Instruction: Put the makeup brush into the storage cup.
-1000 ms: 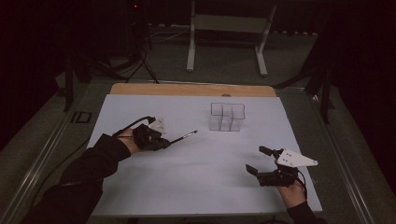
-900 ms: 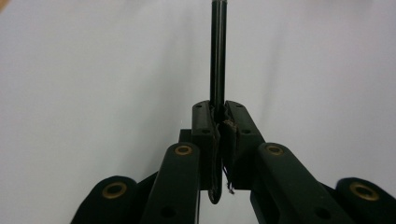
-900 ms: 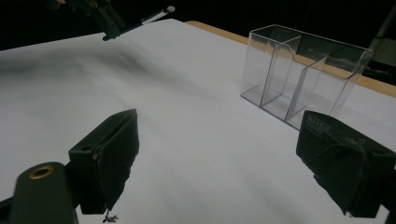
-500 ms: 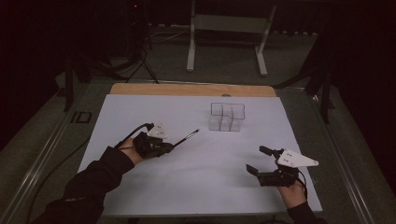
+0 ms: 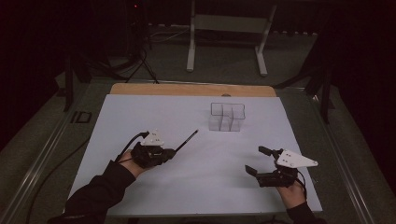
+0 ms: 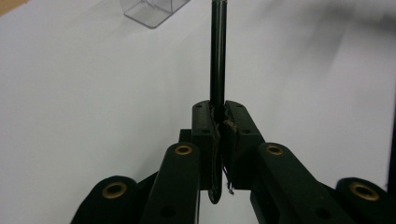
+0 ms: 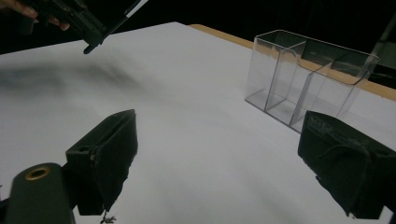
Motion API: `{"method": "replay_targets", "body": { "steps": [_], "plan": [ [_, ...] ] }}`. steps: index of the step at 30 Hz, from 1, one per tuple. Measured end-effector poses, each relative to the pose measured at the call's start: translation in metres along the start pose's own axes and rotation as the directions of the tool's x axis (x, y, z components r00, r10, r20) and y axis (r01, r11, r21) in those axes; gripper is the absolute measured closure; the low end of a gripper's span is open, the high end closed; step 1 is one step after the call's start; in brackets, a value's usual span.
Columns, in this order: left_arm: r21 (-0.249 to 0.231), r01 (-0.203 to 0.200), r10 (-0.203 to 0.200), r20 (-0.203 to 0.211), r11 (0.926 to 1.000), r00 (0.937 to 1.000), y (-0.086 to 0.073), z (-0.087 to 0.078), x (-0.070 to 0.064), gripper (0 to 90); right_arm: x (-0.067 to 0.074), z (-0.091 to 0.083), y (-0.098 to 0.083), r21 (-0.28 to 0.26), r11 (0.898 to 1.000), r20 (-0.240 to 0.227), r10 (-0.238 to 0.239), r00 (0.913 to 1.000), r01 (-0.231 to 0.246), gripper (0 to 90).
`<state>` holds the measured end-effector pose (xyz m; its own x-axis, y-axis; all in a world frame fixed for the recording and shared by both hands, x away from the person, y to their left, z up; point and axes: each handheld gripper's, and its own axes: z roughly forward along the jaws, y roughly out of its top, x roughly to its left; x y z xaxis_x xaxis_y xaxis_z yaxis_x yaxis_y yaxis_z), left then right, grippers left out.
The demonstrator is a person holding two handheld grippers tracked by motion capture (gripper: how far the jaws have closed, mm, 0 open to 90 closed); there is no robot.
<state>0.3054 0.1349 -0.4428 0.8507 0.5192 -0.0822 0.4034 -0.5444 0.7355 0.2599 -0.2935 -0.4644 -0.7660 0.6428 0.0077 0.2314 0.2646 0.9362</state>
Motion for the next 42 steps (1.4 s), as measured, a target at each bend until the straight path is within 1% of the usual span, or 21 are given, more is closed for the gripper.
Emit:
{"method": "replay_targets", "body": {
  "steps": [3,6,10,12,13,15,17,20,22,24,25,27,30,32,33,34,36,37,38,40,42],
  "plan": [
    [-0.025,0.041,-0.040,0.025,0.9989,0.9989,-0.006,0.003,-0.003,85.0,0.001,0.001,0.000,0.001,1.000,-0.001,-0.004,1.0000,0.004,11.6],
    [-0.034,0.045,-0.044,0.025,0.9984,0.9987,-0.008,0.005,-0.004,85.0,0.001,0.001,0.000,0.001,1.000,-0.003,-0.003,1.0000,0.003,11.6],
    [-0.079,0.128,-0.125,0.044,0.9886,0.9912,-0.018,0.011,-0.006,85.0,0.001,0.002,0.001,0.001,1.000,-0.001,-0.003,1.0000,0.003,11.5],
    [-0.079,0.128,-0.125,0.044,0.9886,0.9912,-0.018,0.011,-0.006,85.0,0.000,0.002,0.000,-0.002,1.000,-0.001,-0.001,1.0000,0.001,11.5],
    [-0.115,0.161,-0.157,0.045,0.9802,0.9866,-0.020,0.012,-0.006,85.0,0.000,0.002,0.000,-0.006,1.000,-0.007,0.011,0.9999,-0.011,11.1],
    [-0.137,0.172,-0.168,0.043,0.9755,0.9849,-0.023,0.013,-0.008,85.0,-0.001,0.002,0.000,-0.005,1.000,-0.007,0.014,0.9999,-0.014,11.1],
    [-0.163,0.202,-0.194,0.064,0.9657,0.9790,-0.026,0.016,-0.010,85.0,-0.001,0.002,0.000,-0.004,1.000,-0.003,0.016,0.9999,-0.016,11.1],
    [-0.176,0.233,-0.226,0.056,0.9565,0.9725,-0.030,0.021,-0.013,85.0,-0.001,0.002,-0.001,-0.006,1.000,-0.002,0.025,0.9997,-0.025,11.1],
    [-0.167,0.269,-0.264,0.050,0.9486,0.9631,-0.032,0.024,-0.013,85.0,-0.002,0.003,-0.001,-0.004,1.000,-0.005,0.030,0.9995,-0.031,11.1],
    [-0.167,0.269,-0.264,0.050,0.9486,0.9631,-0.032,0.024,-0.013,85.0,-0.003,0.003,-0.002,-0.003,0.999,-0.005,0.034,0.9994,-0.034,11.2],
    [-0.164,0.289,-0.288,0.030,0.9432,0.9572,-0.034,0.028,-0.013,85.0,-0.003,0.002,-0.002,-0.007,0.999,0.005,0.035,0.9994,-0.034,11.1],
    [-0.177,0.315,-0.310,0.054,0.9324,0.9491,-0.037,0.029,-0.013,84.9,-0.004,0.001,-0.002,-0.022,0.999,0.012,0.039,0.9992,-0.038,11.2],
    [-0.167,0.316,-0.310,0.061,0.9339,0.9487,-0.038,0.031,-0.014,84.9,-0.004,0.000,-0.002,-0.032,0.998,0.007,0.052,0.9986,-0.052,11.2],
    [-0.173,0.300,-0.297,0.040,0.9382,0.9539,-0.039,0.033,-0.015,84.9,-0.004,0.001,-0.003,-0.032,0.997,-0.011,0.069,0.9976,-0.069,13.5],
    [-0.172,0.311,-0.309,0.041,0.9346,0.9502,-0.039,0.033,-0.014,84.9,-0.004,0.001,-0.003,-0.026,0.997,-0.015,0.074,0.9972,-0.074,13.5],
    [-0.176,0.327,-0.325,0.042,0.9284,0.9448,-0.039,0.032,-0.013,85.0,-0.004,0.003,-0.003,-0.005,0.996,-0.032,0.093,0.9952,-0.093,13.6],
    [-0.166,0.310,-0.311,0.017,0.9362,0.9501,-0.039,0.032,-0.012,85.0,-0.006,0.006,-0.004,0.049,0.988,-0.057,0.149,0.9872,-0.146,13.8],
    [-0.166,0.309,-0.312,0.006,0.9366,0.9500,-0.039,0.031,-0.012,85.0,-0.006,0.007,-0.005,0.065,0.986,-0.051,0.157,0.9863,-0.153,13.9],
    [-0.159,0.314,-0.317,0.004,0.9360,0.9483,-0.040,0.031,-0.010,85.0,-0.006,0.007,-0.005,0.071,0.986,-0.045,0.156,0.9868,-0.152,14.0],
    [-0.157,0.347,-0.349,0.017,0.9248,0.9371,-0.041,0.031,-0.007,85.0,-0.007,0.007,-0.005,0.066,0.986,-0.045,0.159,0.9863,-0.156,14.0],
    [-0.146,0.351,-0.353,0.017,0.9248,0.9355,-0.041,0.032,-0.006,84.9,-0.006,0.006,-0.004,0.066,0.986,-0.036,0.153,0.9876,-0.150,14.0]
  ]
}}
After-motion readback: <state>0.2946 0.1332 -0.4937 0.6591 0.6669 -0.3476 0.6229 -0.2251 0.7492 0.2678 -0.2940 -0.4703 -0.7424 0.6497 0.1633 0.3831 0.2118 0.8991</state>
